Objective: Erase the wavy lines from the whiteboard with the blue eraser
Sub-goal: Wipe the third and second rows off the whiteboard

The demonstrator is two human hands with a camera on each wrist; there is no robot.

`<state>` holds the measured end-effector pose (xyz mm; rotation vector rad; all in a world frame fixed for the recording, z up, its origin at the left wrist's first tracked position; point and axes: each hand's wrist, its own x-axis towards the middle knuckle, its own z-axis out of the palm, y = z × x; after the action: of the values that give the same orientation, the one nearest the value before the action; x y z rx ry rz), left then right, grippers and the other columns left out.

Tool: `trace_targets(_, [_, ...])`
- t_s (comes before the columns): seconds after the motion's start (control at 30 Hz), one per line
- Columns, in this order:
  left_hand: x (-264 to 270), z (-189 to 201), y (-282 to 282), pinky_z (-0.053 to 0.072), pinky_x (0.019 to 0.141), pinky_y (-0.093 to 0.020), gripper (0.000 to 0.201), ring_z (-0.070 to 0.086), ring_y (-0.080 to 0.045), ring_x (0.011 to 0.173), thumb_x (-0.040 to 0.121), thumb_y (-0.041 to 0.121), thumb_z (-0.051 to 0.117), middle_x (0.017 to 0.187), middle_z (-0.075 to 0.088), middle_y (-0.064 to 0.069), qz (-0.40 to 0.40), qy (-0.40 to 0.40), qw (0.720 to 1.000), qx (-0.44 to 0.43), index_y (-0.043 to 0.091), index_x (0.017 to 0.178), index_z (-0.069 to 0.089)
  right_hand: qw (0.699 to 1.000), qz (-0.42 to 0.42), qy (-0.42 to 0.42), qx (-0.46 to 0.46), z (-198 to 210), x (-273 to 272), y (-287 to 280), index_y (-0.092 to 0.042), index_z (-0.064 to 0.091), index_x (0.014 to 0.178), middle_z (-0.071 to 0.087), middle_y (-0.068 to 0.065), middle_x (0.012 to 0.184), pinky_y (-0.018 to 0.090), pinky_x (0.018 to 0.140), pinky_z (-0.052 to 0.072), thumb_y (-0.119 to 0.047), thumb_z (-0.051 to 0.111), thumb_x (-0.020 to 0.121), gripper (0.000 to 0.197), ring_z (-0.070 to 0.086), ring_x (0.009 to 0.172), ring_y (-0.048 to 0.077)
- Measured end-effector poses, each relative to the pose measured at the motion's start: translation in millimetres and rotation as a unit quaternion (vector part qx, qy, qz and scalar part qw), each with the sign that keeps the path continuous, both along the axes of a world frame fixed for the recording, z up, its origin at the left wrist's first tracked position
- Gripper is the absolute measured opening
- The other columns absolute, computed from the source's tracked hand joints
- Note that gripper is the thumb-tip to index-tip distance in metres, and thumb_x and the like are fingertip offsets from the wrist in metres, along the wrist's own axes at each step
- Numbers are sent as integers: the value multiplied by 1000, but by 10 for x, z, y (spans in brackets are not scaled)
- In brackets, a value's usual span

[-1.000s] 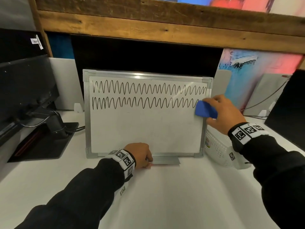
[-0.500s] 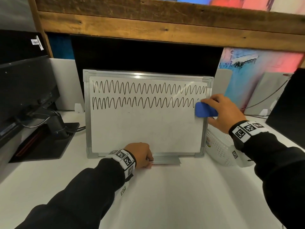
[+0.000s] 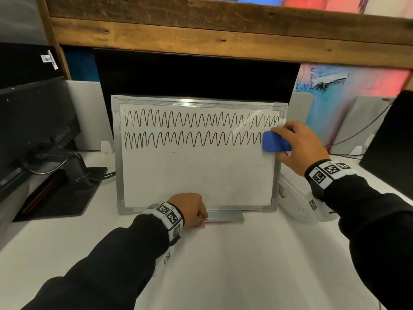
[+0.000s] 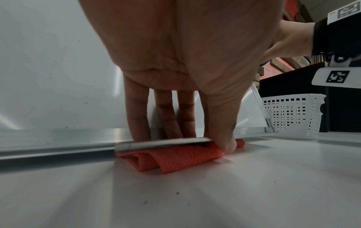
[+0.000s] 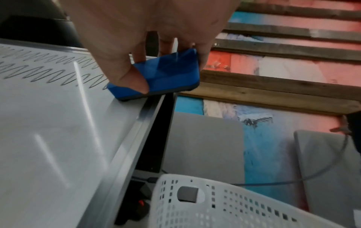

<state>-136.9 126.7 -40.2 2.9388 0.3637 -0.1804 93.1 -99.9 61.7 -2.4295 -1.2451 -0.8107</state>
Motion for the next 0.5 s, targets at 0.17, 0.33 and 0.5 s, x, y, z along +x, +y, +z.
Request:
trace_targets(0.17, [14, -5, -2, 38, 66, -21, 26, 53, -8, 76, 84, 40, 69, 86, 64, 16, 0, -1, 1000, 3, 34, 108, 72, 1000, 9, -3, -28, -1, -4, 14, -25, 48, 137, 47, 5, 124, 41, 94, 44, -20, 72, 76, 66, 46, 111, 26])
trace_targets(0.33, [-8, -4, -7, 38, 67, -21, 26, 58, -9, 80, 84, 41, 69, 91, 66, 16, 3, -1, 1000, 5, 35, 109, 72, 1000, -12, -4, 25, 30, 7, 34, -23, 50, 135, 48, 8, 123, 45, 93, 44, -18, 72, 74, 65, 47, 109, 30])
trace_targets(0.5, [-9, -15, -4, 41, 70, -21, 25, 64, -10, 91, 85, 39, 69, 102, 69, 14, 3, -10, 1000, -8, 34, 109, 72, 998, -28, -55, -20, 120, 53, -90, -23, 55, 130, 52, 9, 118, 48, 90, 43, -17, 73, 70, 63, 48, 104, 32])
